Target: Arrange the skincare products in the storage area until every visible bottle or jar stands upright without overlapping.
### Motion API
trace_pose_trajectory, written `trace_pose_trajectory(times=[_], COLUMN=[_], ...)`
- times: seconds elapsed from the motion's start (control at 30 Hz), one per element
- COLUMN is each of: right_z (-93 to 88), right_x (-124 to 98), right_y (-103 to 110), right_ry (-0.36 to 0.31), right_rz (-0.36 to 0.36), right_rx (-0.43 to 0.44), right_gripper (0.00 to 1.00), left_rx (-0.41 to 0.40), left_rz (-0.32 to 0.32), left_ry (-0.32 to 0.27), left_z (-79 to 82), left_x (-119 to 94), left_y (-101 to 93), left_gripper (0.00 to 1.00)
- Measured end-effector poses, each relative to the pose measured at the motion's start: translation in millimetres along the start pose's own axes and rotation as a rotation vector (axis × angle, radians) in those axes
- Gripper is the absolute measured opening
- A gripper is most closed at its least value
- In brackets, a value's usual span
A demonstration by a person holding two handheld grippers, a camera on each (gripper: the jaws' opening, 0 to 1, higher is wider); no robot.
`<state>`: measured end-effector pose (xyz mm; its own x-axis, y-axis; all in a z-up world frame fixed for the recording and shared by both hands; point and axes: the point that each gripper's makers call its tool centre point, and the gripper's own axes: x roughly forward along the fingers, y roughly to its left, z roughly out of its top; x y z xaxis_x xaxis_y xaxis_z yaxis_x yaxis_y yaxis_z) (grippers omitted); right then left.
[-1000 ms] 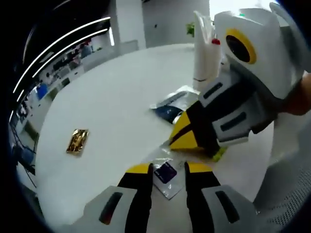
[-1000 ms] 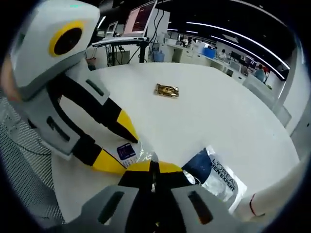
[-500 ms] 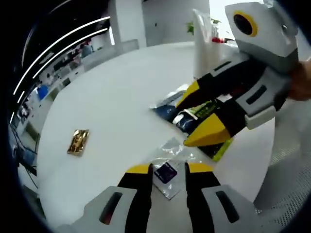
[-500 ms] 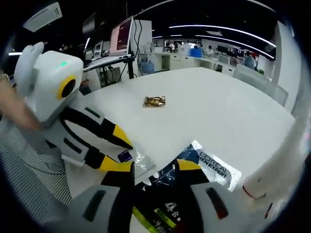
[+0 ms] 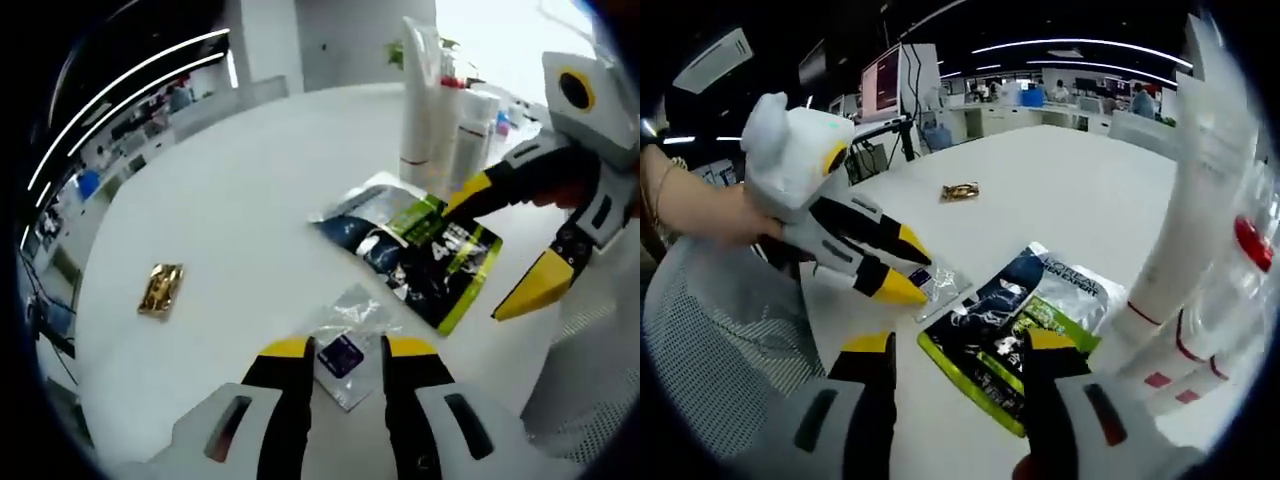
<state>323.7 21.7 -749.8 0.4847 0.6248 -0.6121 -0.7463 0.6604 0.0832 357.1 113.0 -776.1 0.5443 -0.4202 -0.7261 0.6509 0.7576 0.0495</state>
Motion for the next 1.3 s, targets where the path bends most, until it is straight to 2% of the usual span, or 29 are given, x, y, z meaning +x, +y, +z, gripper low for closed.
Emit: trace_pose_trajectory(times=[0.07, 0.23, 0.47, 0.63, 0.8, 1.03, 1.3], right_z=[-7.2, -15.2, -15.6, -12.2, -11.1, 3.7, 1.7], right_x=[-10.7, -33.3, -58.2, -71.6, -86.3, -110.5, -123.8], right_y=[-4.8, -15.5, -31.8, -37.6, -42.8, -51.0, -57.4], right_ry=[0.014, 0.028, -0.005, -0.043, -0.064, -0.148, -0.166], right_rz=[-0.017, -0.051, -0.116, -0.127, -0.157, -0.192, -0.213], right_rx=[0.046, 0.101, 0.166, 0.226, 0.238, 0.261, 0.256], right_gripper=[0.54, 0.60, 0.69, 0.76, 0.80, 0.86, 0.91], left_rx=[-0.007, -0.020, -0.039, -0.070, -0.099, -0.168, -0.189], left_rz=[-0.001, 0.010, 0.022, 0.040, 0.046, 0.037, 0.061], left_ry=[0.002, 0.006, -0.003, -0.014, -0.029, -0.083, -0.126], left_z=[0.7, 1.5, 3.2, 4.5, 4.0, 7.3, 10.0], left_x=[-0.6, -5.2, -15.8, -29.6, -43.5, -63.7, -85.3], left_y=[-0.3, 0.5, 0.6, 2.4, 3.4, -1.0, -0.1], left_gripper=[0.26, 0.29, 0.35, 0.45, 0.52, 0.66, 0.73])
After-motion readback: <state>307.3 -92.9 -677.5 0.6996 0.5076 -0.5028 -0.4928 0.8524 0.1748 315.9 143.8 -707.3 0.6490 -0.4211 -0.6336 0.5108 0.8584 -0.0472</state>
